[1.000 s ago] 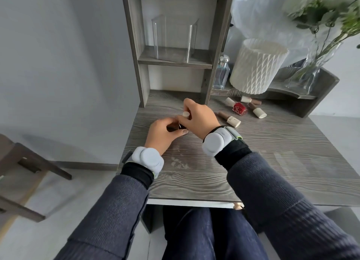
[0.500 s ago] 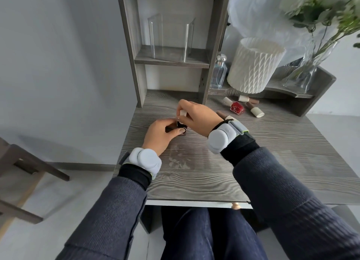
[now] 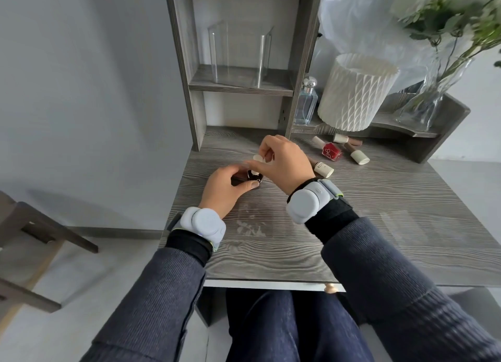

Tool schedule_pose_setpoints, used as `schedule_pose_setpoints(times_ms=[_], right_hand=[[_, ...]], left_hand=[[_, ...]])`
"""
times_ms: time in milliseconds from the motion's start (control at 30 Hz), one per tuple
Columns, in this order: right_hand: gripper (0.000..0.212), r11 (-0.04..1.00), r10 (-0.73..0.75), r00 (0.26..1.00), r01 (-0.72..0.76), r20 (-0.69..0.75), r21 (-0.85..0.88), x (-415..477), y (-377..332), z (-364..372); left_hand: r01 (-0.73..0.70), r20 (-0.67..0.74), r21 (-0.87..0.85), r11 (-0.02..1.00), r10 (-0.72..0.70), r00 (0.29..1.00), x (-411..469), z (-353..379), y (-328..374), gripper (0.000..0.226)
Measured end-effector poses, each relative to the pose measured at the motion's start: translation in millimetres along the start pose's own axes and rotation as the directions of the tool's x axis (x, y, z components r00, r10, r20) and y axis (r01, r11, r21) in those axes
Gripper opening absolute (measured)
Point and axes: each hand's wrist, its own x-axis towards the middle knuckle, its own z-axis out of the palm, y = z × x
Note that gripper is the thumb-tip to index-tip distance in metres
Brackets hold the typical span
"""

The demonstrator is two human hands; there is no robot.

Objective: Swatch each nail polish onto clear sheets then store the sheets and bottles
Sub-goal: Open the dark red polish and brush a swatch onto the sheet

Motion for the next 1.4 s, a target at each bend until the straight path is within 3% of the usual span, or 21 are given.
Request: schedule_pose_setpoints(times_ms=[500,767,1033,1400], right_hand=[[0.018,0.984,0.008,1.0,-0.009,0.003,0.178,-8.1,8.8,-6.5],[0.043,0.982,0.089,0.995,-0.096,0.049,0.161,-10.5,3.7,0.3],[0.046,0.965,0.209,0.978,-0.206,0.003,0.164,-4.1,-3.3,5.8],[0.025,0.984,0.12,0.992,-0.113,-0.042,0.141,-10.2,6.9,1.1]], left_hand=[[0.013,0.012,-0.021,1.0,-0.013,1.0,-1.1,-0.6,-0.7,0.025],[0.012,0.009,0.031,0.999,-0.012,1.0,-1.3,-1.8,1.1,0.023],[0.0,0.015,0.049,0.999,-0.001,1.0,-1.1,-1.9,0.7,0.029],[0.006,0.019,0.005,1.0,-0.006,1.0,-0.9,-0.6,0.7,0.023]])
